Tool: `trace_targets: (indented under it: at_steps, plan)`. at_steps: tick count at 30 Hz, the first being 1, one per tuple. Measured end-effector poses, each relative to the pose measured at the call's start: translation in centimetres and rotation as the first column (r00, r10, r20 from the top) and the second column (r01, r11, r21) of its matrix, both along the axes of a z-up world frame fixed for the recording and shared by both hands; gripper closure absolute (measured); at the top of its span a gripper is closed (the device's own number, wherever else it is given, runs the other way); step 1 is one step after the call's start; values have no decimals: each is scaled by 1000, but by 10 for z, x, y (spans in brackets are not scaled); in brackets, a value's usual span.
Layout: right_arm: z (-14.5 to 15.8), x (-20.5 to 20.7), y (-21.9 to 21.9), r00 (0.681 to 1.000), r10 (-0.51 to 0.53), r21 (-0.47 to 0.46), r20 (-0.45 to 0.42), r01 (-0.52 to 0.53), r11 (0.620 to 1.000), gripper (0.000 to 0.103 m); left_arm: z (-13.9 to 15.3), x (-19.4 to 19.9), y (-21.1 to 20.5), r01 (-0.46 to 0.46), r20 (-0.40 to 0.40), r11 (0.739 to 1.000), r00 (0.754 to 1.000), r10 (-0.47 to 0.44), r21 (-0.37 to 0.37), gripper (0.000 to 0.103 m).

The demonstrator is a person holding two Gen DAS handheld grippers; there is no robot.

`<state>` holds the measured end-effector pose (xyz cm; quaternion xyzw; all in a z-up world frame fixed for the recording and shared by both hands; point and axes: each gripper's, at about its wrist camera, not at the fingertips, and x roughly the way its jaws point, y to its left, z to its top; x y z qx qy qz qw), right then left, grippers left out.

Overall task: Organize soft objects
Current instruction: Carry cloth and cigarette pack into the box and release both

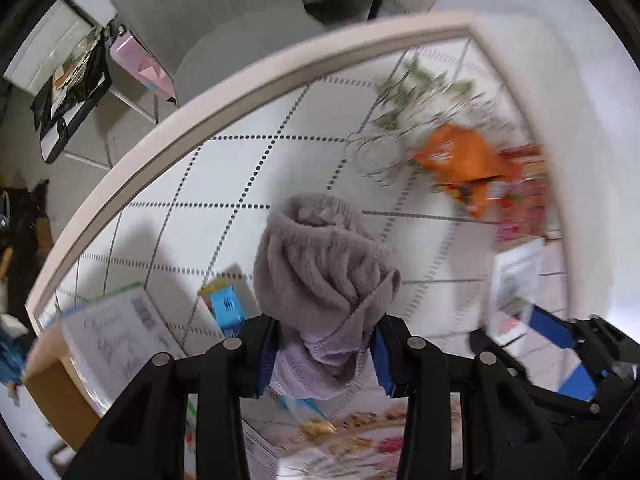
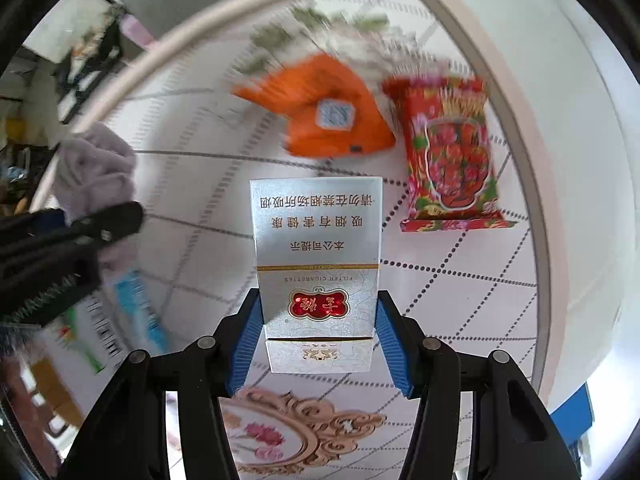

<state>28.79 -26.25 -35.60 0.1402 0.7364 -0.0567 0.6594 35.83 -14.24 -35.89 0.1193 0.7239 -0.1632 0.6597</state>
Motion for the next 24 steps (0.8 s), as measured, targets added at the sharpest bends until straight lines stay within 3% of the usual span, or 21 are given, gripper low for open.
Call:
trace_targets:
  at_steps: [8,12,15,20,24]
  plan:
    - [100,2,40,985,89,77,151,-101,992,45,111,-35,65,-134,131,977,979,156,-166,66]
    - [149,-1,81,964,154,115,217,-182,977,45,155,-54,120,-218,156,948,954,257,-232,66]
    - [168,-6,116,950,198,148,242,-238,960,45,179,-72,165,-273,195,932,926,322,-240,66]
    - [177,-17,192,930,272,197,245,-323,926,45,192,-99,240,-389,231,897,872,432,-210,66]
    - [163,-22,257,920,323,209,220,-368,906,45,177,-111,303,-478,222,863,834,505,-165,66]
